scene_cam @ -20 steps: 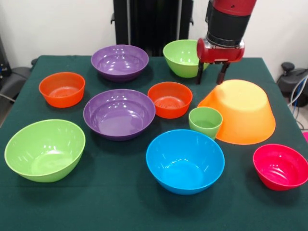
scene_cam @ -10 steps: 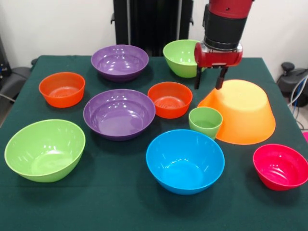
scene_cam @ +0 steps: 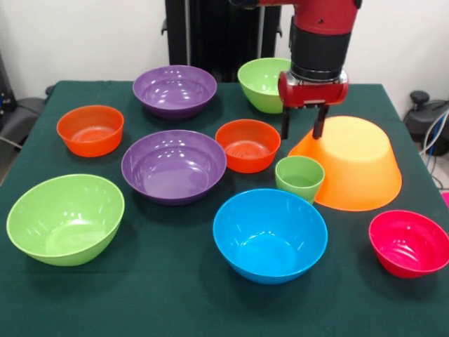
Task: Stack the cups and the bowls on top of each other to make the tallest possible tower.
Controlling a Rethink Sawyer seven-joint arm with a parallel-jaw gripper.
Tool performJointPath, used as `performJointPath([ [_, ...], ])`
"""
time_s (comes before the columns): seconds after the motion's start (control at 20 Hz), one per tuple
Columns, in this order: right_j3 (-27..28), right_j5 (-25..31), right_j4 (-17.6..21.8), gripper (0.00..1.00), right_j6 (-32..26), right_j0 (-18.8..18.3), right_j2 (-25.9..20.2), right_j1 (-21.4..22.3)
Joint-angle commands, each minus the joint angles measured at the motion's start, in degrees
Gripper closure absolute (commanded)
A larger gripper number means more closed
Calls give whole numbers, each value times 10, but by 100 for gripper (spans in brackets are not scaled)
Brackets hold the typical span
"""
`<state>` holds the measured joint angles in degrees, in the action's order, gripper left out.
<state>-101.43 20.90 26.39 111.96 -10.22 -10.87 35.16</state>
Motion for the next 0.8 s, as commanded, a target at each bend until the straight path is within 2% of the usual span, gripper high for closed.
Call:
performJointPath([
  [0.05, -97, -128, 53, 0, 66, 47, 4, -12],
  [0.15, -138, -140, 48, 0, 63, 39, -10, -15],
  [0.3, -168, -170, 54, 0, 67, 61, 9, -12],
  [0.65, -214, -266, 54, 0, 78, 150, 93, 2],
  [0.8, -240, -308, 48, 0, 83, 172, 122, 1],
])
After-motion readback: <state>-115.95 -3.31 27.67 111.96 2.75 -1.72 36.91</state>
